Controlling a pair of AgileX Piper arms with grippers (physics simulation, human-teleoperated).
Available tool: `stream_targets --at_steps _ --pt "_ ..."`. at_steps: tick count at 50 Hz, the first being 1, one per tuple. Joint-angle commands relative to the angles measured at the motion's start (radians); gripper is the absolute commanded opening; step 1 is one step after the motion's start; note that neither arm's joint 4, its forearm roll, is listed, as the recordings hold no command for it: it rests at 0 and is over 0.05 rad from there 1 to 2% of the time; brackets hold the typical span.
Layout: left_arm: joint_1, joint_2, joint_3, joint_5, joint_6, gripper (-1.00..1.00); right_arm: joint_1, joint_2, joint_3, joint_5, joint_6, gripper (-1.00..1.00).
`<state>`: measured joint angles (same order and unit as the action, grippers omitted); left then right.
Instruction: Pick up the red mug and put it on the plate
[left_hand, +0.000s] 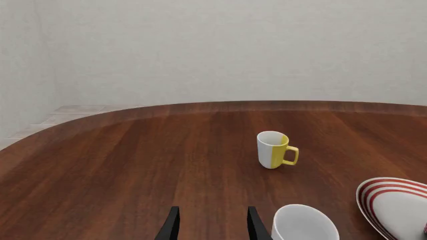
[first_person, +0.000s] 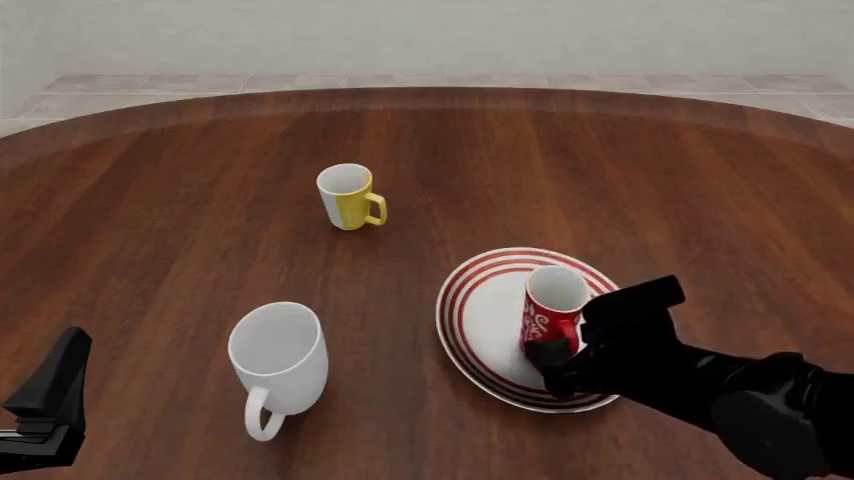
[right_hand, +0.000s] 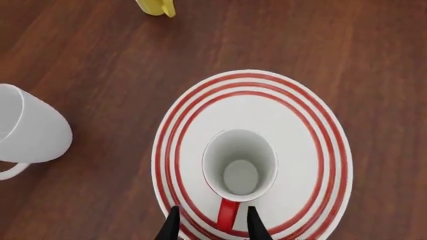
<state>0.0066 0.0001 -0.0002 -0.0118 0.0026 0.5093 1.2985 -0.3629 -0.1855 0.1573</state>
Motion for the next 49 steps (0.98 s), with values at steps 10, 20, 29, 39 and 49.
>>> stream_targets --at_steps 10,20,29,39,49 --pt "0.0 0.0 0.0 0.0 0.0 1.0 -0.025 -0.238 -0.001 0.202 -0.027 1.0" --pt "0.0 0.0 0.0 0.0 0.0 1.0 -0.043 -0.58 -0.14 0.569 -0.084 1.0" --pt "0.0 0.0 0.0 0.0 0.0 1.0 -0.078 -0.724 -0.257 0.726 -0.111 1.0" --pt "0.0 0.0 0.0 0.0 0.0 1.0 -0.2 -0.845 -0.44 0.884 -0.196 1.0" --pt "0.0 0.0 0.0 0.0 0.0 1.0 -0.238 -0.864 -0.624 0.999 -0.244 1.0"
